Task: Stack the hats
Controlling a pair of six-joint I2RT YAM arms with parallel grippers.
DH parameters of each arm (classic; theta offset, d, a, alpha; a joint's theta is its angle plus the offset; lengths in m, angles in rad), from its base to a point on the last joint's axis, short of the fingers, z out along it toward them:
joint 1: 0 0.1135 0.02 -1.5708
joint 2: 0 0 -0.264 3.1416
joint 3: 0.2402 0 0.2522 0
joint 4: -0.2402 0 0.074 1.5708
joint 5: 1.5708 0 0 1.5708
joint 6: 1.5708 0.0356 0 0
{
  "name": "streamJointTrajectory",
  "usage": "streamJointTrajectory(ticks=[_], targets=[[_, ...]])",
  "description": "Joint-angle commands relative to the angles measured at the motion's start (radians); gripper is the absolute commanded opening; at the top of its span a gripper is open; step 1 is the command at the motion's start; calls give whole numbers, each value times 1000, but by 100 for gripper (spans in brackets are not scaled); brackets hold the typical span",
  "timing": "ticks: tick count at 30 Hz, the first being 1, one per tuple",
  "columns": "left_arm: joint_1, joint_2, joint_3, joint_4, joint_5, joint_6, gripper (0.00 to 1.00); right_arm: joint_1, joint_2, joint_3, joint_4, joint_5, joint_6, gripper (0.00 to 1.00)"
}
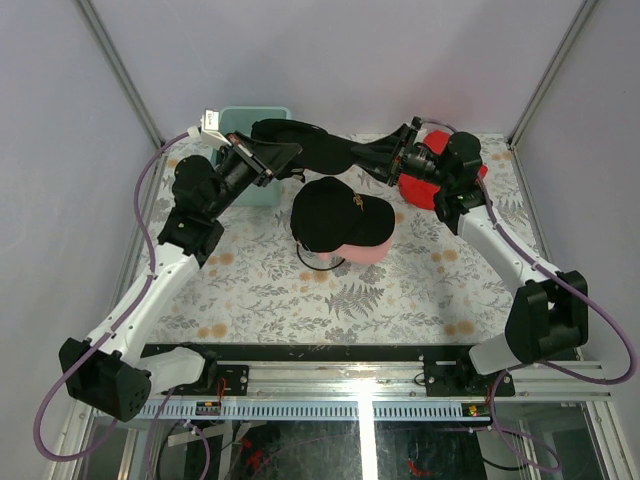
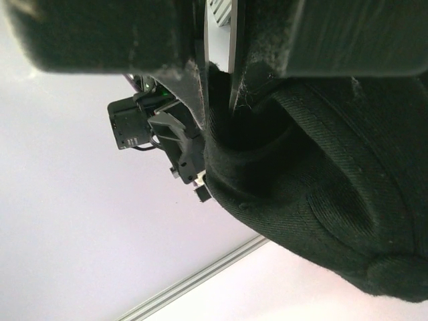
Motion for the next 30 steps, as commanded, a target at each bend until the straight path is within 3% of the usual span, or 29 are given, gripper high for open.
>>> streamJointTrajectory(ticks=[1,7,11,13,14,17,20,24,30], targets=[[-21,-38,-5,74,1,-2,0,9,21,39,60,31,0,32],[-55,-57,-24,77,11,1,0,8,51,64,70,47,6,25],[-58,-65,-35,60,10,18,0,9,54,80,67,44,7,0],[-59,-66,-25,29,5,44,0,9,48,88,52,34,3,0],[-57,-63,-16,1,-6,62,3,9,46,92,49,28,5,0],[0,-56,36,-137,-22,116,43,8,38,106,28,2,0,0],[156,-80,17,-201,34,108,62,8,42,117,-1,-41,-18,0],[339,-162,-109,-312,69,64,68,5,51,101,-26,-84,-42,0],[359,-233,-277,-374,107,55,64,-3,88,101,-48,-149,-88,0]])
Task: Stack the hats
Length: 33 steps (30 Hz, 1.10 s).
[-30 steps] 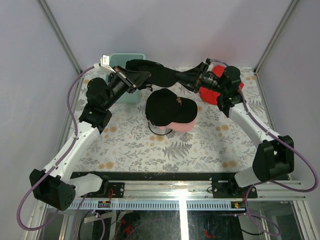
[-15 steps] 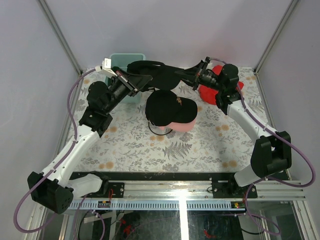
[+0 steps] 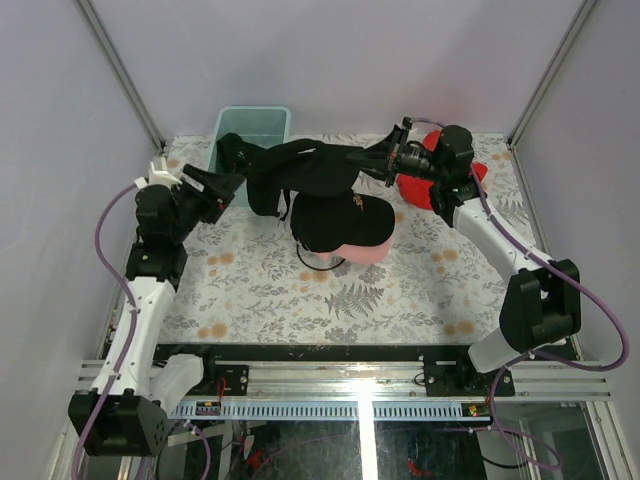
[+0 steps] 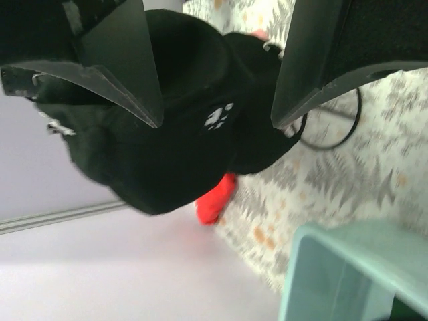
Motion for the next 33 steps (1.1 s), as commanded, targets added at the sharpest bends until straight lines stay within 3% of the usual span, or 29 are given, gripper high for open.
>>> streamJointTrajectory(ticks=[1,7,33], targets=[[0,-15,-83,-72,79,-6,63,-6,27,37,37,-93,-26,0],[0,-1,-176,-96,158,-14,58,-54,50,0,65,-153,-49,0],[-2,157,-301,131,272,-45,57,-200,111,-413,715,-269,266,0]])
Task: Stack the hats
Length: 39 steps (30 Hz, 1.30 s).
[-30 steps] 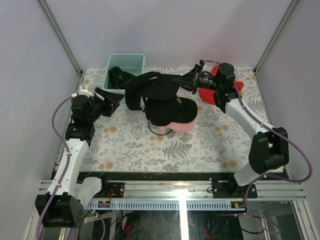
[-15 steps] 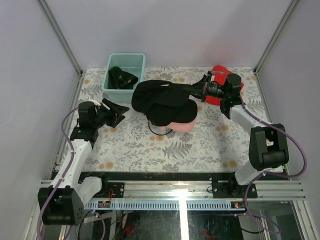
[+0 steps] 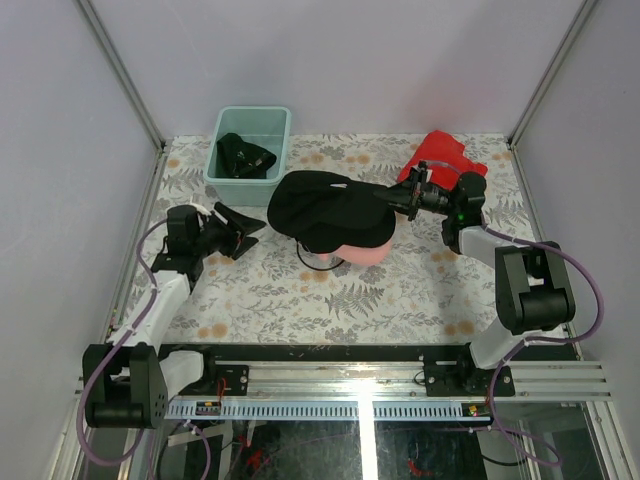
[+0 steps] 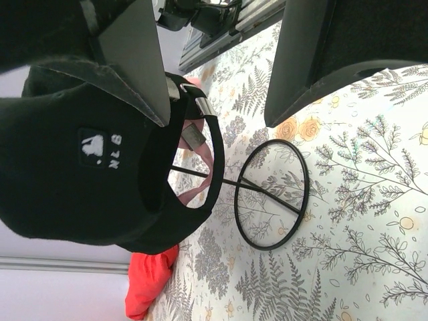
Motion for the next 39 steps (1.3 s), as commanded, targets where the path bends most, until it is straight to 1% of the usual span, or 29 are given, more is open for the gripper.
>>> streamJointTrajectory(ticks=[1,3,6,8,10,13,22,26,30,31,35,39], targets=[[-3,30,-29,115,70,-19,57,-31,18,-31,198,-42,88,0],[-10,59,-33,148,98,-41,57,-31,22,-38,223,-40,99,0],[-35,113,-1,151,127,-49,58,-31,21,-38,245,-37,114,0],[-50,142,20,142,139,-67,60,-31,22,-31,246,-36,116,0],[-60,157,27,181,150,-107,61,-31,21,-25,246,-37,115,0],[-70,179,38,240,152,-153,63,-31,21,-23,246,-38,116,0],[-123,232,67,309,149,-203,65,-31,16,-32,252,-39,110,0],[-156,290,100,285,159,-157,65,-31,16,-35,255,-40,111,0],[-182,370,160,165,174,-52,63,-33,18,-45,265,-42,116,0],[-184,376,167,128,170,-32,62,-33,20,-47,267,-44,116,0],[-185,363,167,63,135,10,62,-50,22,-64,306,-46,137,0],[-182,343,177,5,96,54,60,-69,58,-78,366,-51,174,0]])
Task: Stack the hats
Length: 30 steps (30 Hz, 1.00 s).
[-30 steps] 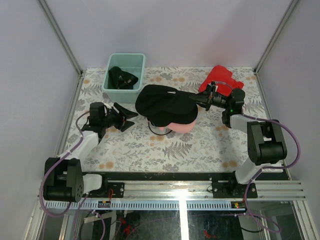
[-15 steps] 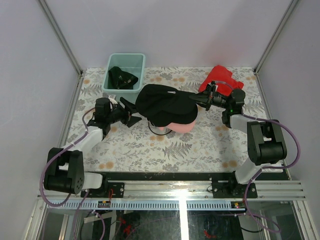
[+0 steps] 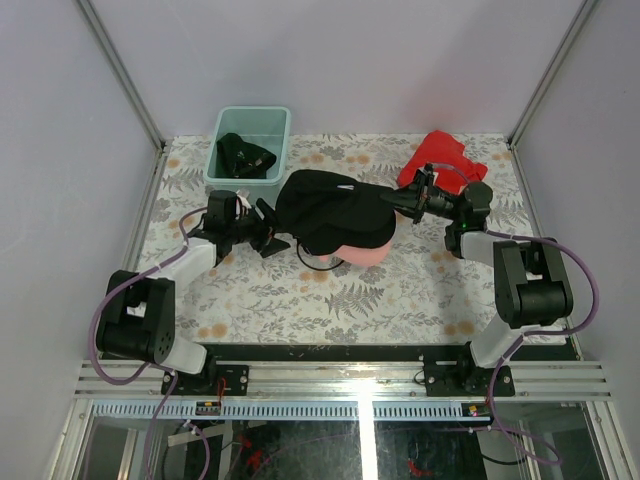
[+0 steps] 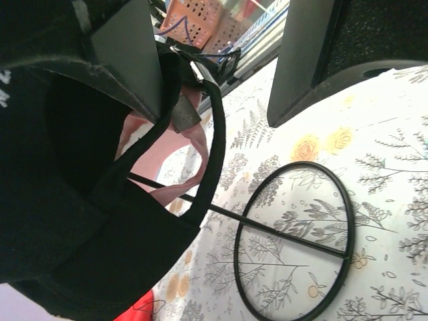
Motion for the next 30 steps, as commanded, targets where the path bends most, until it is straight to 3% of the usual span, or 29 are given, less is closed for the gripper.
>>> streamJointTrajectory(ticks=[1,9,16,30], targets=[[2,-29,33,-79,-28,80,60,-26,20,-9,130,-32,74,0],[-1,23,47,-74,-4,100,59,-46,47,-40,167,-50,76,0],[-6,65,60,-81,-2,125,58,-56,112,-94,357,-64,171,0],[-8,117,48,-125,-10,199,56,-91,157,-189,337,-108,52,0]])
